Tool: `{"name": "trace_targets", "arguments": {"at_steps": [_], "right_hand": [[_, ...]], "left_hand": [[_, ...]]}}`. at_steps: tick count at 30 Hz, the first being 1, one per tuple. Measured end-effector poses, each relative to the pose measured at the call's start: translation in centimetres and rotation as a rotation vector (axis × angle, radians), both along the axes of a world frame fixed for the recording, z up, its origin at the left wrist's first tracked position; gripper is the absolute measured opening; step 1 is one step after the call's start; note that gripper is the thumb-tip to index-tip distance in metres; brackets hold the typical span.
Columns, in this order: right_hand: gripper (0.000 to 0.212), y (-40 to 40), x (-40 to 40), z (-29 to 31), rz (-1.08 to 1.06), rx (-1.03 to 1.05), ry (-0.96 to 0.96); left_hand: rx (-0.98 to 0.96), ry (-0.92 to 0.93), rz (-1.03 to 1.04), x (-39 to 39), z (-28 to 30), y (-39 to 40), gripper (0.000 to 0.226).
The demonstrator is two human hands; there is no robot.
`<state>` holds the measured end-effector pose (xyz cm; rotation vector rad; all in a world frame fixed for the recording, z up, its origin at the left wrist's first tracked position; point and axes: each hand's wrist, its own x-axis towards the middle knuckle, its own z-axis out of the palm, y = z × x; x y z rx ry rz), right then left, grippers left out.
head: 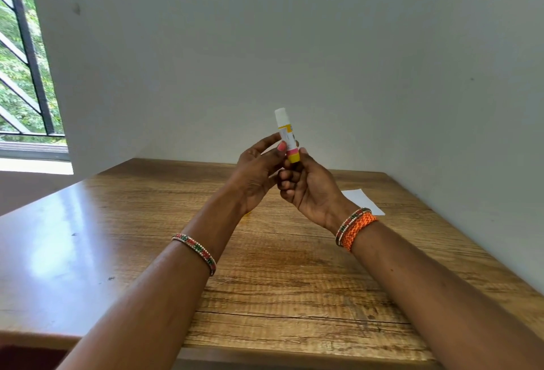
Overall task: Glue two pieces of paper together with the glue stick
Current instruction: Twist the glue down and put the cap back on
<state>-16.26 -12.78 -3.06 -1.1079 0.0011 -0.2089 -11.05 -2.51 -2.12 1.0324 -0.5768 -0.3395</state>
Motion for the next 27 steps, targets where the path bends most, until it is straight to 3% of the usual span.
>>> {"name": "trace_targets", "arguments": {"at_steps": [3, 7, 13, 18, 22, 25, 27], "right_hand": [[0.045, -0.05, 0.00, -0.11, 0.010, -0.036, 0.013], [0.036, 0.11, 0.00, -0.07, 0.021, -0.010, -0.032], [0.003, 0.20, 0.10, 0.18, 0.005, 0.058, -0.144], [0.006, 0.60, 0.05, -0.14, -0.040, 0.013, -0.157], [0.025, 0.42, -0.19, 0.25, -0.023, 0.098, -0.104], [0.016, 0.07, -0.12, 0.24, -0.063, 0.065, -0.134], [0.007, -0.08, -0.06, 0.36, -0.085, 0.042, -0.162]], "left_hand": [[0.012, -0.040, 0.004, -0.08, -0.05, -0.02, 0.017], [-0.006, -0.060, 0.057, 0.25, -0.12, 0.06, 0.015], [-0.026, -0.027, 0.090, 0.24, -0.01, 0.04, 0.012], [0.000, -0.032, 0.131, 0.12, 0.01, 0.03, 0.009], [0.094, -0.074, 0.159, 0.33, -0.12, 0.08, 0.015], [0.152, -0.081, 0.225, 0.18, -0.14, 0.01, 0.028], [0.159, -0.061, 0.272, -0.03, -0.02, 0.02, 0.024]]}}
